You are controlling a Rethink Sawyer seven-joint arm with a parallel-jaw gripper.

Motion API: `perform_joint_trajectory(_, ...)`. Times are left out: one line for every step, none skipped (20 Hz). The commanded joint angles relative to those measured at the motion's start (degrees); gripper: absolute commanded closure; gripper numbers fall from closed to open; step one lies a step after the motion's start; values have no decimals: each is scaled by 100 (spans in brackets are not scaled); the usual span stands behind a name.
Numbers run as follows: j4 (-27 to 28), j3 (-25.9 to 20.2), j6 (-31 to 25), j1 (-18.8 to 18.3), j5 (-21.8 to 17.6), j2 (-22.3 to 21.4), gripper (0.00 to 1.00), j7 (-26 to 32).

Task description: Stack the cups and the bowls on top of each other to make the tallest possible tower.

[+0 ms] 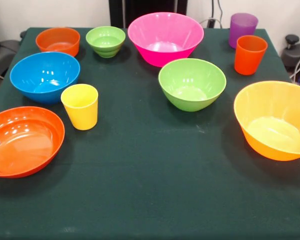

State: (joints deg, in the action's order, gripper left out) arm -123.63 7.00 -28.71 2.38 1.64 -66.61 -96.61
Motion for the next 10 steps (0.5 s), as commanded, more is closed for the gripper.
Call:
perform_joint_trajectory(8,-157,-567,-68,-267,-191,0,-306)
perform_joint_trajectory(28,-123,-603,-18,-296,-200,0,-362)
perform_joint_trajectory(-22,-125,-545,-11,-287,-198,0,-391)
perform_joint_trajectory(-71,-126,-488,-5,-278,-196,0,-421)
perform_joint_trajectory(-80,-167,-437,-28,-251,-158,0,-425)
perform_joint_trajectory(-97,-180,-386,-27,-248,-129,0,-448)
perform_joint_trajectory(-67,-183,-379,-17,-260,-95,0,-478)
perform_joint_trajectory(-83,-205,-341,-26,-243,-70,0,-487)
perform_joint_trajectory(-64,-199,-337,-13,-249,-49,0,-524)
perform_joint_trajectory(-61,-184,-322,11,-259,-43,0,-564)
